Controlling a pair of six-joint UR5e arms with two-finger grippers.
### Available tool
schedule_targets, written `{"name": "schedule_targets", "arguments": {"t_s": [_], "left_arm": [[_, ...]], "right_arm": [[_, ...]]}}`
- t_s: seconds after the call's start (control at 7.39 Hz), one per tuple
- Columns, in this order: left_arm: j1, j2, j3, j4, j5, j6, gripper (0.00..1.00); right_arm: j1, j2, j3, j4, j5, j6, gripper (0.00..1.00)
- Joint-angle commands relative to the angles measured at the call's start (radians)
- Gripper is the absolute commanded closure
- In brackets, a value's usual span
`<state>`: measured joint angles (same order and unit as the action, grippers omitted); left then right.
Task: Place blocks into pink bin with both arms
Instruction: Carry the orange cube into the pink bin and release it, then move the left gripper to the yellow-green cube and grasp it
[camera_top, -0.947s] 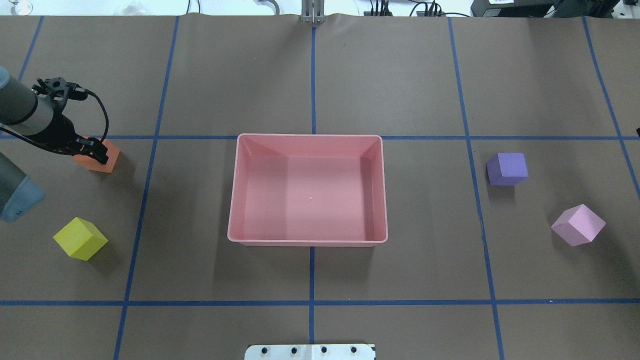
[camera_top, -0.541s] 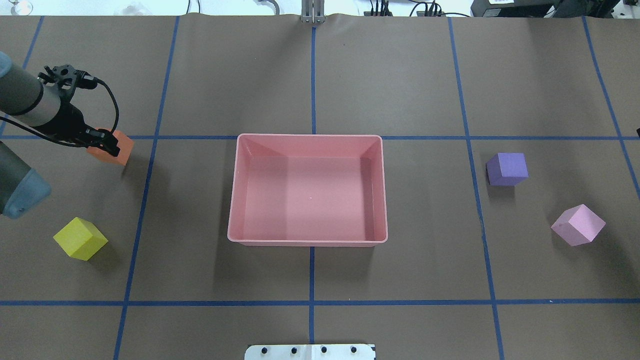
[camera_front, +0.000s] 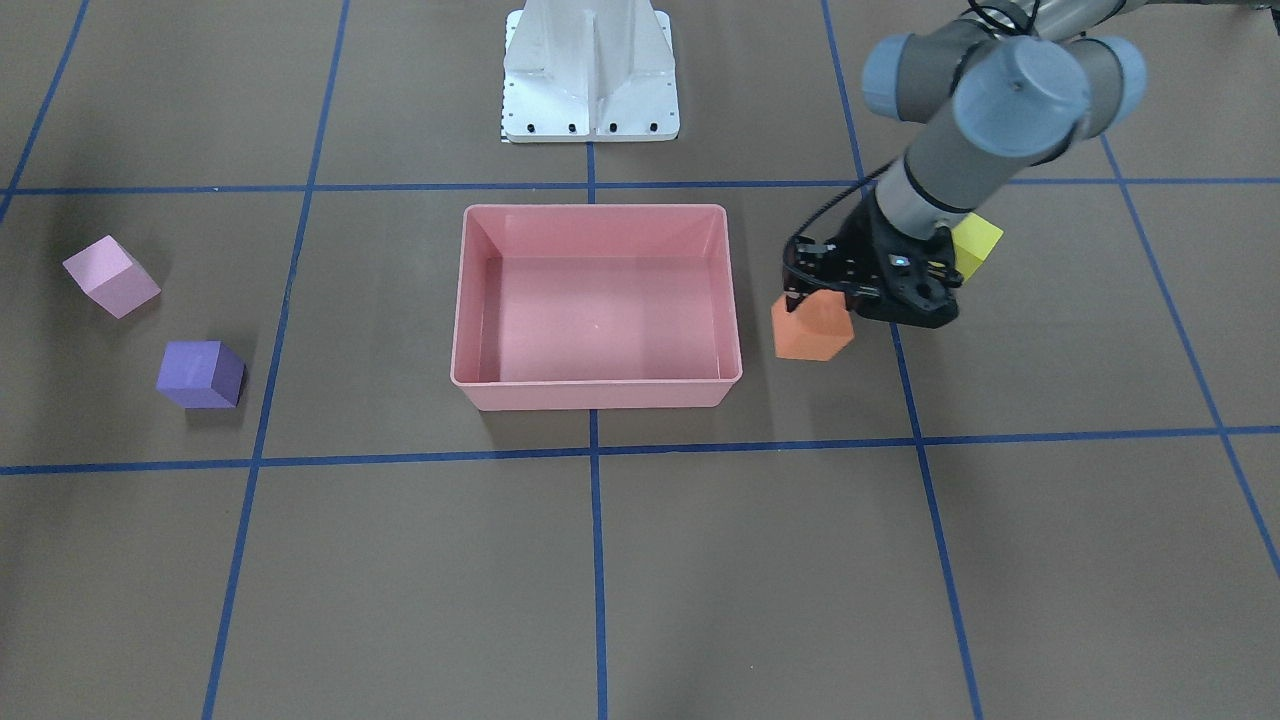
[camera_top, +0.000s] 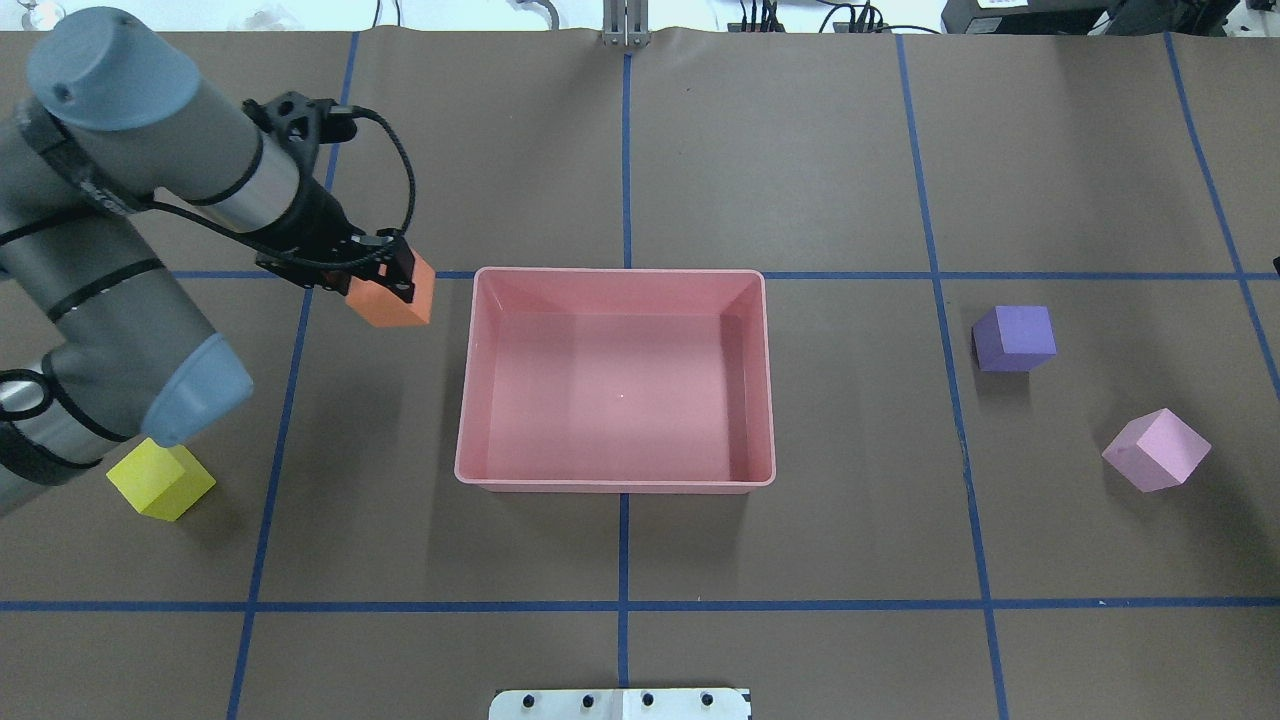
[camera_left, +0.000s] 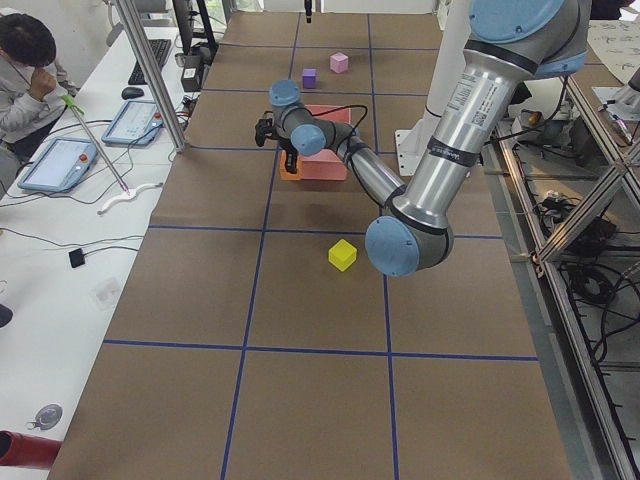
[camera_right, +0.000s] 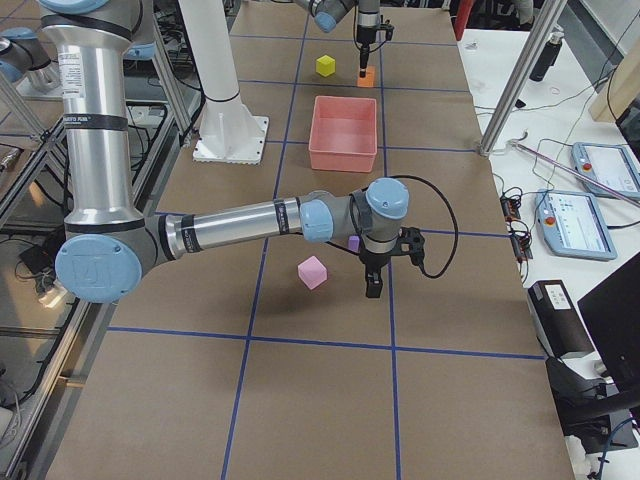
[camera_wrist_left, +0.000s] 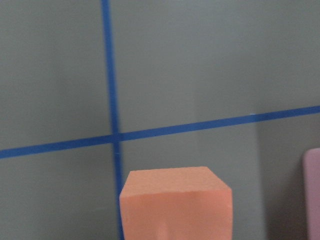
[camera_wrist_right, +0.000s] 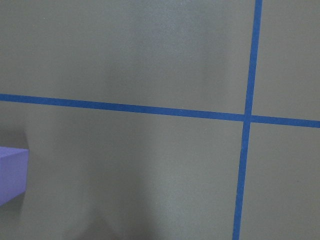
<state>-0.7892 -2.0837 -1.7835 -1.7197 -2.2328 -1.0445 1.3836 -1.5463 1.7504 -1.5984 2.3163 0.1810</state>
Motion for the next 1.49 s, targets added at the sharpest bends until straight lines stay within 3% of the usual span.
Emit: {"name": "schedule_targets", "arguments": {"t_s": [0.0,0.14,0.54,0.95,1.22,1.35], "left_arm": [[0.135,-0.125,0.028,0.005,0.034,-0.152,0.53],[0.143,-0.125,0.032,0.003,0.054,-0.154,0.02],[0.091,-0.029,-0.002,0.005,0.056,-0.073,0.00],[0.010,0.306,-0.201,0.002,0.056,0.252,0.00],[-0.022,0.449,-0.231,-0.020,0.090,0.487,0.00],[-0.021,0.532,-0.228,-0.114,0.145,0.595,0.00]], "right_arm": [[0.000,0.000,-0.002,0.000,0.000,0.000,0.00],[0.000,0.000,-0.002,0.000,0.000,0.000,0.00],[0.000,0.000,-0.002,0.000,0.000,0.000,0.00],[0.000,0.000,0.000,0.000,0.000,0.000,0.00],[0.000,0.000,0.000,0.000,0.000,0.000,0.00],[0.000,0.000,0.000,0.000,0.000,0.000,0.00]]}}
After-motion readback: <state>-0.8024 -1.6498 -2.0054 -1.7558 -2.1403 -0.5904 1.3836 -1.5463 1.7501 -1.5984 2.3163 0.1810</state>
